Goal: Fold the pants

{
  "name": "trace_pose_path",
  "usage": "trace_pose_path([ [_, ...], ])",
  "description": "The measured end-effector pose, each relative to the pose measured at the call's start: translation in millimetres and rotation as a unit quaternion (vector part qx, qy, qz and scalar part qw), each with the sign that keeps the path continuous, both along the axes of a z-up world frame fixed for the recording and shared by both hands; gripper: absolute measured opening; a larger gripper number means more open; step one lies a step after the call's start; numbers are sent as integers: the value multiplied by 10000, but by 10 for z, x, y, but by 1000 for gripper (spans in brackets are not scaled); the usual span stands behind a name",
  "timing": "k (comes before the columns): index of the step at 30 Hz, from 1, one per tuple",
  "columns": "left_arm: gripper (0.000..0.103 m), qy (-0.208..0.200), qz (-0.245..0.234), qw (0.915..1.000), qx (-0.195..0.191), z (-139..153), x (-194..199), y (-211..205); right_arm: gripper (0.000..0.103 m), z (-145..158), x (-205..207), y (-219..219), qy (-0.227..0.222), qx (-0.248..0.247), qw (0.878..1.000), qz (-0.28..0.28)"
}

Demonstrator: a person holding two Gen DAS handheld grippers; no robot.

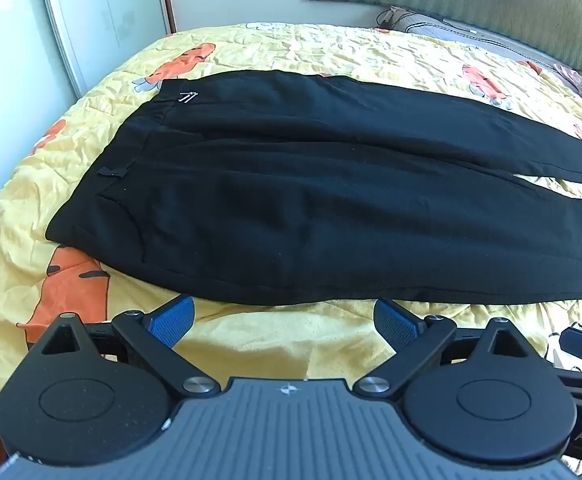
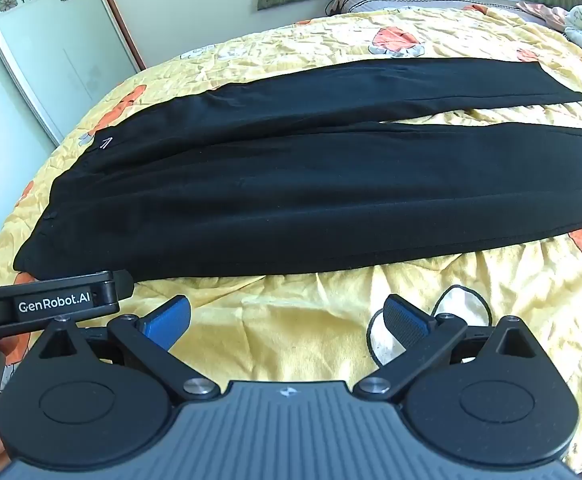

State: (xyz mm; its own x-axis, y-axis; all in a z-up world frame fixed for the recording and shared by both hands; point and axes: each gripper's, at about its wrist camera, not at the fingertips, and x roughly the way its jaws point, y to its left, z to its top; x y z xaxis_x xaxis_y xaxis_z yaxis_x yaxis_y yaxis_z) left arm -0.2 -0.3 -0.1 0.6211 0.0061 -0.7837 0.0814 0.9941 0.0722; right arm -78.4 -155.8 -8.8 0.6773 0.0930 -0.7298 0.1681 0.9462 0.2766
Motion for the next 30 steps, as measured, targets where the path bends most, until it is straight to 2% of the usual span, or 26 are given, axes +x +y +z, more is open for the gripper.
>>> trace_pose_path([
  [12,97,163,20,9998,-89,-53,-15,-19,103,-14,-32,-33,-10,-29,10000,-2],
  [30,97,188,42,9998,-85,-63,-19,-4,103,-27,-39,13,29,-219,9998,-10],
])
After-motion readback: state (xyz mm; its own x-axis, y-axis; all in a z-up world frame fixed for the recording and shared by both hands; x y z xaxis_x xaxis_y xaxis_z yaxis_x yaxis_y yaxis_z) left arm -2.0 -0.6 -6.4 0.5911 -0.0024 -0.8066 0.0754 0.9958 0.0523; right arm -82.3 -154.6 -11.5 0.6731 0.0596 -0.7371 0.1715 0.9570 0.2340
